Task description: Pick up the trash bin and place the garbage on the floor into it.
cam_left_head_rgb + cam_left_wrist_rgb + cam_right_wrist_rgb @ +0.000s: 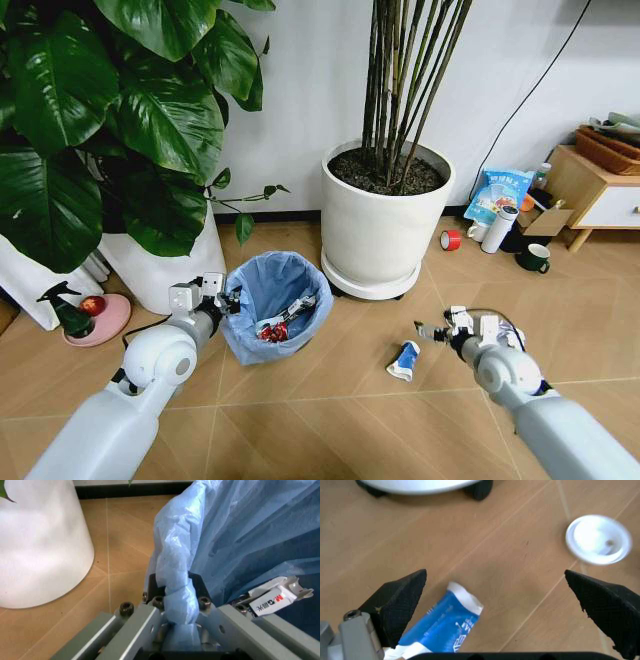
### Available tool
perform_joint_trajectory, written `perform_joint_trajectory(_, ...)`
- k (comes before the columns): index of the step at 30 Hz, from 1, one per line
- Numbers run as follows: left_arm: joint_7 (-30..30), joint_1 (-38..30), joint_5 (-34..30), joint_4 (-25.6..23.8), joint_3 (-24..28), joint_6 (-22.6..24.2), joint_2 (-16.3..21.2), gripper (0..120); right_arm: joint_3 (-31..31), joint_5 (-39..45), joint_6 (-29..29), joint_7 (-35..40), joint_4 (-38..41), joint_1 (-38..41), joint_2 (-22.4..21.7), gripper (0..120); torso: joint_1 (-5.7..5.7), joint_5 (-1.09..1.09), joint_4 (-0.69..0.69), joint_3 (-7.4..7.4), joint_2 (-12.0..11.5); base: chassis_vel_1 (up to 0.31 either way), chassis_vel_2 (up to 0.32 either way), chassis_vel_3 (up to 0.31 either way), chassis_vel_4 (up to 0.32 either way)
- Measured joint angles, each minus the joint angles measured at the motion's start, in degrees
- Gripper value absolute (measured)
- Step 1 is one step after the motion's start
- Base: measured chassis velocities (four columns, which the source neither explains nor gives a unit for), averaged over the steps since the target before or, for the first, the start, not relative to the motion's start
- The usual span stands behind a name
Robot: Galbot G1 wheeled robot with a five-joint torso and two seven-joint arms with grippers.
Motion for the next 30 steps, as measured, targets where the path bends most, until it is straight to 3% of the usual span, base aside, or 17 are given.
perform_joint_trajectory(6,0.28,-0.57,-0.32,0.26,0.60,-0.13,0.90,0,-2.88,-4.62,3.11,-3.66,-8.20,2.48,5.10,100,0.01,-0.05,0.00,0.00,0.00,0.000,0.000,0.000,0.000)
perform_joint_trajectory(19,0.11,-0.39,-0.98,-0.19,0.86,-0.20,2.04,0,-5.22,-6.71,4.44,-2.41,-15.11,4.27,13.45,100,0.00,-0.06,0.00,0.00,0.00,0.000,0.000,0.000,0.000)
perform_joint_trajectory(30,0.08,-0.45,-1.04,-0.23,1.29,-0.56,2.19,0,-4.57,-4.90,3.76,2.89,-14.77,4.47,14.56,100,0.01,-0.01,0.00,0.00,0.00,0.000,0.000,0.000,0.000)
